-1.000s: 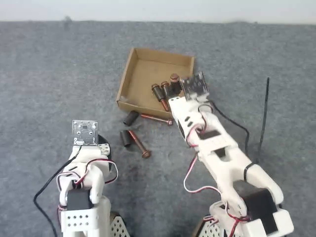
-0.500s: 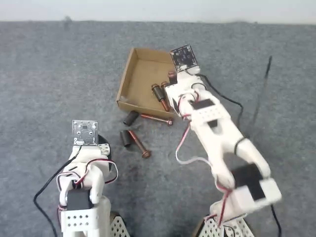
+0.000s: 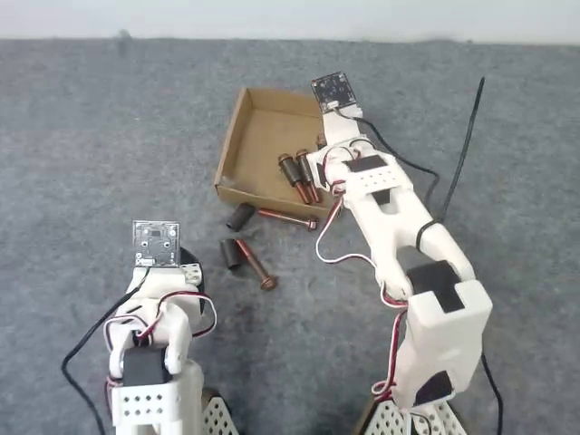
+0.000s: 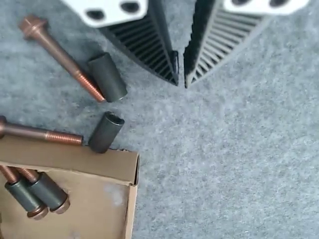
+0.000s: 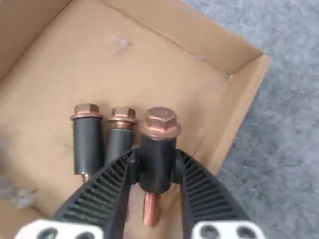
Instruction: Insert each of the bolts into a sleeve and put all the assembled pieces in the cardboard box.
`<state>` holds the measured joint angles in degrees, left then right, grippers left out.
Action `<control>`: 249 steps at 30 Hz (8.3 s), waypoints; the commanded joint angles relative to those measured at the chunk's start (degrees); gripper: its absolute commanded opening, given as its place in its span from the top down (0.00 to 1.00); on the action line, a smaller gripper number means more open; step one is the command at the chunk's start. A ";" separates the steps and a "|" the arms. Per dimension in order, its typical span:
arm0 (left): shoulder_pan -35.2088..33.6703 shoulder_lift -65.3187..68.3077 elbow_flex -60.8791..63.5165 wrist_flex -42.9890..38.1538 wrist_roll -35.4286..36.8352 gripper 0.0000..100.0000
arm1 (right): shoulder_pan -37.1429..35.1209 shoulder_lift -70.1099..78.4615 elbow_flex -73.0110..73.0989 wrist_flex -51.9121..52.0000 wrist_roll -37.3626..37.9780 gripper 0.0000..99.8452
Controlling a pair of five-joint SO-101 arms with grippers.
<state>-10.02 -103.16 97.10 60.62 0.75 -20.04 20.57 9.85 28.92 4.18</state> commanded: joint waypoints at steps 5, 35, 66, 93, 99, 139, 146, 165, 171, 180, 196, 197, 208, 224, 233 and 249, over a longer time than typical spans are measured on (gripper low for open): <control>0.00 -0.88 -0.57 0.35 -0.44 0.99 | 0.75 -2.07 -3.08 0.75 0.53 0.97; -6.07 -1.14 -0.57 -3.87 -0.44 0.99 | -19.74 -43.74 30.51 15.08 -21.01 0.99; -9.67 30.59 -11.47 -19.60 3.96 0.99 | -27.12 -34.15 38.42 -4.09 -16.44 0.99; -9.76 76.13 -34.86 -25.58 7.47 0.99 | -30.81 -13.67 12.48 4.35 -16.44 0.99; -12.04 83.34 -40.57 -24.53 8.00 0.89 | -30.90 -9.80 7.56 7.16 -16.79 0.94; -15.91 98.02 -53.85 -15.47 2.11 0.83 | -34.95 3.38 -7.12 21.93 -16.53 0.94; -16.00 98.02 -53.85 -15.47 2.02 0.83 | -34.95 7.87 -14.59 29.58 -16.44 0.94; -16.00 98.02 -53.85 -15.47 1.93 0.83 | -35.21 9.54 -17.93 36.09 -16.35 0.86; -16.00 98.02 -53.85 -15.47 1.93 0.83 | -34.95 9.63 -17.93 34.95 -16.35 0.86; -16.00 98.02 -53.85 -15.47 1.93 0.83 | -34.42 10.15 -17.85 33.36 -16.53 0.90; -16.00 98.02 -53.76 -16.09 1.93 0.83 | -31.69 2.07 -19.78 47.60 -16.44 0.99; -16.00 98.02 -53.76 -16.18 1.93 0.83 | -30.99 0.75 -19.78 49.36 -16.44 0.99; -15.91 97.93 -53.23 -16.26 1.49 0.83 | -19.47 -7.16 -16.88 55.16 -16.53 0.99; -15.91 97.93 -53.14 -15.91 -1.32 0.83 | -7.52 -20.26 4.22 45.05 -14.24 0.99; -15.65 97.49 -52.00 -15.91 -4.75 0.83 | 0.48 -26.59 16.88 39.34 -14.07 0.99; -6.77 93.89 -52.44 -8.09 -22.95 0.85 | 15.43 -33.98 30.95 29.32 -10.02 0.99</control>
<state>-18.73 -4.97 45.85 51.38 -19.82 -6.51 -9.32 40.35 61.27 -6.81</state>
